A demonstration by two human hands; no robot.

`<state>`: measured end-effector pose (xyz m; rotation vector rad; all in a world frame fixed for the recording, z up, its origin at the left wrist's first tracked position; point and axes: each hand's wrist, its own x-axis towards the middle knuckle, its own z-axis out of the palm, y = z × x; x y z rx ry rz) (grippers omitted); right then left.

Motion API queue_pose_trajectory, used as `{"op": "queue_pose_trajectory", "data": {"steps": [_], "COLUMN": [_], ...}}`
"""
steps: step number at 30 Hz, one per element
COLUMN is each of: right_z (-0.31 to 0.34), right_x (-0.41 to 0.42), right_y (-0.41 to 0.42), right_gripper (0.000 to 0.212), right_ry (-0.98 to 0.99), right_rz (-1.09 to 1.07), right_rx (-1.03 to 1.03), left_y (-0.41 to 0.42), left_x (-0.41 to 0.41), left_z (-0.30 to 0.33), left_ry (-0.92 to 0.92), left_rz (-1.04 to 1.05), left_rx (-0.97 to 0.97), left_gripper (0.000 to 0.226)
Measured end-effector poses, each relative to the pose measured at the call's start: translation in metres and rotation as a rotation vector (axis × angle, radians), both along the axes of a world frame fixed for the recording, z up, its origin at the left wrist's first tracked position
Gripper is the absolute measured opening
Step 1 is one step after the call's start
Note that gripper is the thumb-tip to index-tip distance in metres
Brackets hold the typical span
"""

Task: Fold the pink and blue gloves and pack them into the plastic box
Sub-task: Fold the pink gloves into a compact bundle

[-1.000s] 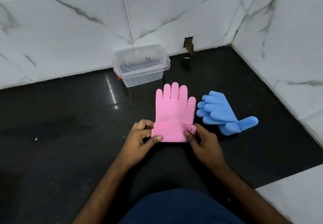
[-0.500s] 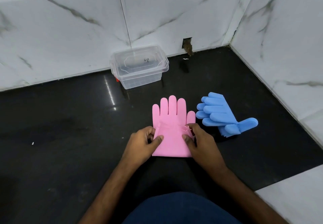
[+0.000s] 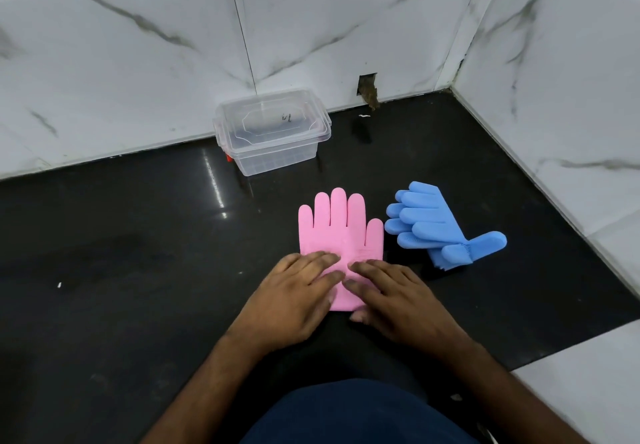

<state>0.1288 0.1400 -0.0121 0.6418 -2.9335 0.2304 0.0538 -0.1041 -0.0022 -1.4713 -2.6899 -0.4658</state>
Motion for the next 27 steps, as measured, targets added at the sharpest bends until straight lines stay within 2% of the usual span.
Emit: {"op": "queue_pose_trajectory", "data": {"steps": [3,4,7,11,13,16,18,20,23,25,27], "right_z": [-0.005,-0.005,-0.005,-0.009,-0.006,0.001,0.006,0.008,0.008,0.008,0.007], "right_x": [0.0,-0.001,-0.003,-0.003,-0.004,-0.004,-0.002,0.003,0.011,0.013,0.013], "right_y": [0.006,0.008,0.01,0.009,0.007,0.003,0.004,0.003,0.004,0.003,0.002], "right_gripper": [0.072,0.073,0.062,0.042,0.034,0.027,0.025,0.023,0.022,0.036,0.054], "right_ry": [-0.31,-0.316,-0.118,0.059,0.119,0.141,0.118,0.059,-0.055,-0.158,-0.227], "right_rz": [-0.005,-0.002,0.002,0.133,0.125,0.05,-0.01,-0.049,-0.131,-0.202,-0.258], "right_rx": [0.093,0.097,0.154,0.122,0.049,-0.141,-0.252,-0.331,-0.511,-0.634,-0.68], "left_y": [-0.015,-0.02,-0.028,-0.022,-0.018,-0.018,-0.02,-0.02,-0.015,-0.011,-0.007], "left_x": [-0.01,-0.014,-0.024,-0.03,-0.029,-0.025,-0.023,-0.019,-0.005,0.005,0.012], "left_z": [-0.007,-0.009,-0.012,-0.011,-0.012,-0.014,-0.016,-0.018,-0.016,-0.013,-0.01], "left_ry": [-0.156,-0.161,-0.152,-0.046,-0.008,-0.066,-0.097,-0.118,-0.285,-0.401,-0.438], "left_rz": [-0.032,-0.053,-0.068,-0.097,-0.136,-0.138,-0.089,-0.019,0.116,0.199,0.272], "left_rx": [-0.136,-0.169,-0.176,-0.188,-0.18,-0.085,0.035,0.212,0.454,0.524,0.54], "left_gripper": [0.066,0.071,0.076,0.076,0.077,0.079,0.068,0.043,0.019,0.01,0.012]}}
